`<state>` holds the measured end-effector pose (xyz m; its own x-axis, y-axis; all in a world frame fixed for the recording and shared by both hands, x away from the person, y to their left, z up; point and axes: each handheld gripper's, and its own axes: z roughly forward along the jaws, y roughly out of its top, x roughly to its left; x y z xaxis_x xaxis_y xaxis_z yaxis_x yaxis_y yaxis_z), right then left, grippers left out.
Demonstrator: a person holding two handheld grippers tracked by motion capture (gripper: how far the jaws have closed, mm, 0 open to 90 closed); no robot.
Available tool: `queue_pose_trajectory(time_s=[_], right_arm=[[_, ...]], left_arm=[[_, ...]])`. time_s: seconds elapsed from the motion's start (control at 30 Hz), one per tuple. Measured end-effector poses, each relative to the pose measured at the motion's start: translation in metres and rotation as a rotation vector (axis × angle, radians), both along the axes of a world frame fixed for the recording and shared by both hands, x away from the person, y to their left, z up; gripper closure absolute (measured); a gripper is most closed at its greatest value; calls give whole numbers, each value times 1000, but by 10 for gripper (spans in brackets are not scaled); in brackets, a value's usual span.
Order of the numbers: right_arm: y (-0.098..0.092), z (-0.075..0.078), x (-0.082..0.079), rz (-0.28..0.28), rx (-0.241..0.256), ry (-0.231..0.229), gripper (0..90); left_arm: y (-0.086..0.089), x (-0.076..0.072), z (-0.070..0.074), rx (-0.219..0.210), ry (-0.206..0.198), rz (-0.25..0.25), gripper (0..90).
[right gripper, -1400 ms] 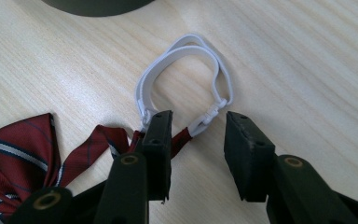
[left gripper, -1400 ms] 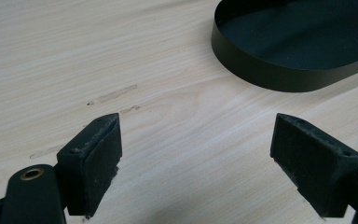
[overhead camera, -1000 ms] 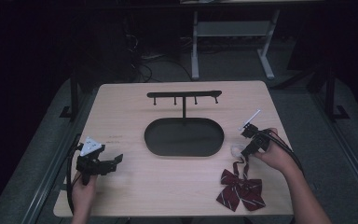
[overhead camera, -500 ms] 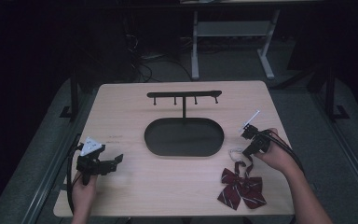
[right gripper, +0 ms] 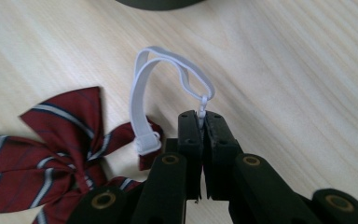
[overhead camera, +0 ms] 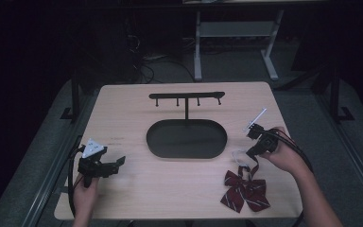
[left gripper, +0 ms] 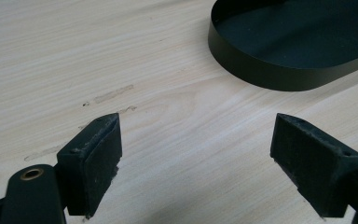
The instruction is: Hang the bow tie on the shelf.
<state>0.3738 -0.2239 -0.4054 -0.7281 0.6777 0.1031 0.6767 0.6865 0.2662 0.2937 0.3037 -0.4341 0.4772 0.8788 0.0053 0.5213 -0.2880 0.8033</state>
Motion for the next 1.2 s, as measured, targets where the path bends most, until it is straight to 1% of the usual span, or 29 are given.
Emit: queue_pose_trajectory(time_s=[0.03,0.07,0.2,0.23,0.27,0.37,0.43,0.47,0.6,0.77,0.8,0.9,0.93,0.97,1.07,1.17,1.2], right_arm=[[0,0,0,0,0,0,862],[0,4,-1,14,24,4,862],[0,13,-2,34,64,7,861],[0,13,-2,34,64,7,861],[0,18,-4,49,87,0,861],[3,25,-7,68,102,-6,861],[5,27,-8,76,105,-7,861],[7,31,-10,86,101,-12,861],[10,38,-11,108,108,-20,862],[14,46,-14,120,106,-31,862],[15,50,-15,126,107,-38,862],[16,53,-16,136,109,-45,862],[18,57,-17,143,111,-49,862],[18,57,-17,143,111,-49,862],[21,65,-17,152,119,-59,862],[23,68,-17,159,120,-63,862],[25,72,-17,162,118,-66,862]], left_arm=[[0,0,0,0,0,0,162],[0,0,0,3,1,-2,163],[0,0,0,1,-1,-1,163],[0,0,0,1,-1,-1,163],[0,0,0,1,0,-1,163],[-1,0,0,1,-1,-1,163],[-1,0,0,4,3,-2,163],[-1,0,0,4,2,-2,163],[0,0,-1,0,-1,-1,163],[0,0,0,-1,-1,-1,163],[-1,0,0,1,0,-2,163],[-1,0,0,4,3,-3,163],[-1,0,0,1,0,-2,163],[-1,0,0,1,0,-2,163],[0,0,0,1,0,0,163],[-1,-1,0,-6,-3,5,163],[-1,-1,0,-7,-3,5,163]])
